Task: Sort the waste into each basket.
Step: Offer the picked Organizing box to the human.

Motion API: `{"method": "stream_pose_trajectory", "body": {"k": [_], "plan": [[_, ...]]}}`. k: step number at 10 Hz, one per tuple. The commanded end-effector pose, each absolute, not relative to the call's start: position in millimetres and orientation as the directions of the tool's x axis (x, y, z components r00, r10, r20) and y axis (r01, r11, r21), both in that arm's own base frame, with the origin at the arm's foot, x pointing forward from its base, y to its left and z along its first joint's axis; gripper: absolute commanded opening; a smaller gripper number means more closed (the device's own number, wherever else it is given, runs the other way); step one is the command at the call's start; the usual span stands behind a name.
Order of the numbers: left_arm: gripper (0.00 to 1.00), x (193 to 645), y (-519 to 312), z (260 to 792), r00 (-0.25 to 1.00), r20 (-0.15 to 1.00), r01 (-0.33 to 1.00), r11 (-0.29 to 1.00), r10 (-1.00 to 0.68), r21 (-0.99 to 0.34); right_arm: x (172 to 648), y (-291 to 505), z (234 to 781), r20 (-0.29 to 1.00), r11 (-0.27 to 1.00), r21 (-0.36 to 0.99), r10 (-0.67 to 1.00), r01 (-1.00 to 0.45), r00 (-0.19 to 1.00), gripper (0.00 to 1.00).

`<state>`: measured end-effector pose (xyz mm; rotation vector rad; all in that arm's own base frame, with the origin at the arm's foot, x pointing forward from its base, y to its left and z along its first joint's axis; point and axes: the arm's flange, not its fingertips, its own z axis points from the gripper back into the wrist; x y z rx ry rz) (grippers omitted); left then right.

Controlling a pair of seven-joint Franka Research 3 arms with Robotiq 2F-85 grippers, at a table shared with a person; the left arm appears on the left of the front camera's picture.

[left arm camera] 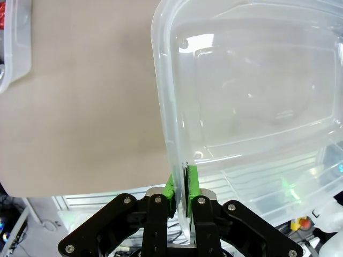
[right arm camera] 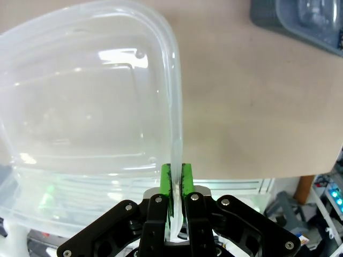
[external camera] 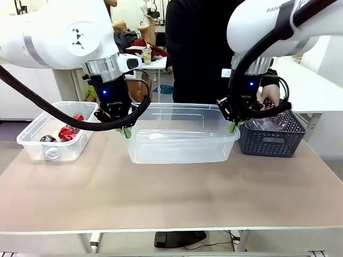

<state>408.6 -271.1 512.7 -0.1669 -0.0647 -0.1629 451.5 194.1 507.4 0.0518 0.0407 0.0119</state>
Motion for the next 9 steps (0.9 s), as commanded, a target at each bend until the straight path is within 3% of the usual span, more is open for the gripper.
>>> {"method": "stream_pose_trajectory", "body": {"k": [1,9], "plan": [[0.00,404.1,-269.7,518.5,0.981,0.086,0.183,0.972,-0.172,-0.145,452.1,193.0,509.8,-0.035,0.998,0.061,0.006,-0.004,0.999,0.00],[0.00,404.1,-269.7,518.5,0.981,0.086,0.183,0.972,-0.172,-0.145,452.1,193.0,509.8,-0.035,0.998,0.061,0.006,-0.004,0.999,0.00]]}}
